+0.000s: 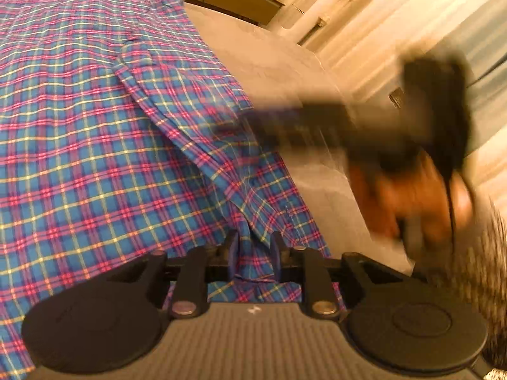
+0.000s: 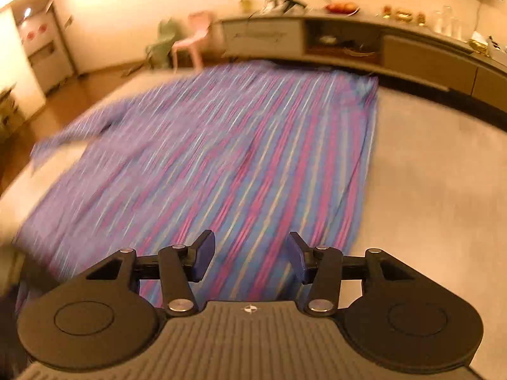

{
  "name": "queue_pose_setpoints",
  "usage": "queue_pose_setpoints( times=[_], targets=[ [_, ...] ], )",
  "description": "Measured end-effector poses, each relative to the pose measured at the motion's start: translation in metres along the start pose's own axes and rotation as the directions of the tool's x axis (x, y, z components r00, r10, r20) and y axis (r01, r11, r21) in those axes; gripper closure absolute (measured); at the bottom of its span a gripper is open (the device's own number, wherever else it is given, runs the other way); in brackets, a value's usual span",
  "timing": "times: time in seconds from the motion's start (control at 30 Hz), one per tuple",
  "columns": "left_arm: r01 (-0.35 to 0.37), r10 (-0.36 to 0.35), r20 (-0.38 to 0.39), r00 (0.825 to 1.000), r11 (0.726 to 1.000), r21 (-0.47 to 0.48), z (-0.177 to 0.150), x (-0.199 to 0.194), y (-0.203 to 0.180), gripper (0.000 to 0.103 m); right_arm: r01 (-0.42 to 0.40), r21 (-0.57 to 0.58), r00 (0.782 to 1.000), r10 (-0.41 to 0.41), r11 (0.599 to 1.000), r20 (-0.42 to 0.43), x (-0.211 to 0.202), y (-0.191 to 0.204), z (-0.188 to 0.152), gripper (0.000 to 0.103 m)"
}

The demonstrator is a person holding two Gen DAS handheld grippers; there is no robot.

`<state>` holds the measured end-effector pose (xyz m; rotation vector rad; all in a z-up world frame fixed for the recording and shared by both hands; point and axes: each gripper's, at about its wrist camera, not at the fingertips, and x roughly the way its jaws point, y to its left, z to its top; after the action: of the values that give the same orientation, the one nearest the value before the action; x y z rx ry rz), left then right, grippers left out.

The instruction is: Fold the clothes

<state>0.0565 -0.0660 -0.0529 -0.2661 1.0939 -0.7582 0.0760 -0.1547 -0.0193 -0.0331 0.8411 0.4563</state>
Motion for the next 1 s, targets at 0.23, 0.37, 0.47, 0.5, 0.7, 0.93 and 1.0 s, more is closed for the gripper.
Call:
queue_pose_setpoints(
  times=[0.23,0.37,0.47,0.5,0.7,0.93,1.0],
  targets=[
    [0.066,-0.066,-0.004,0.998,0.997,-0.034,-0.020,-0.009,-0.005,0.082,0.115,-0.025,0.993,-0.115,0.993,0.027,-0.058,0.046,-0.064,0.045],
    [0.036,-0.035,-0.044,0.998,0.999,0.021,-0.041,-0.005,-0.017,0.083,0.097,-0.050,0.995,-0.098,0.994,-0.010,-0.070,0.073,-0.099,0.041],
    [0.030,-0.027,-0.065,0.998,0.999,0.044,-0.053,-0.001,-0.022,0.083,0.172,-0.063,0.985,-0.173,0.983,-0.005,-0.074,0.074,-0.118,0.031],
    [0.032,-0.029,-0.068,0.997,0.998,0.048,-0.056,0.000,-0.023,0.083,0.200,-0.033,0.980,-0.200,0.979,-0.013,-0.078,0.072,-0.120,0.031],
    [0.017,-0.018,0.022,1.000,0.998,0.062,-0.060,-0.033,-0.021,0.083,0.127,-0.054,0.992,-0.127,0.990,0.006,-0.100,0.106,-0.137,0.035],
    [-0.075,0.094,0.244,0.965,0.994,-0.085,-0.048,-0.117,0.035,0.083,0.253,-0.015,0.967,-0.253,0.967,-0.028,-0.099,0.080,-0.153,0.028],
    [-0.112,0.155,0.309,0.938,0.982,-0.151,-0.046,-0.146,0.058,0.082,0.275,-0.034,0.960,-0.277,0.961,-0.047,-0.099,0.079,-0.149,0.028]
  ],
)
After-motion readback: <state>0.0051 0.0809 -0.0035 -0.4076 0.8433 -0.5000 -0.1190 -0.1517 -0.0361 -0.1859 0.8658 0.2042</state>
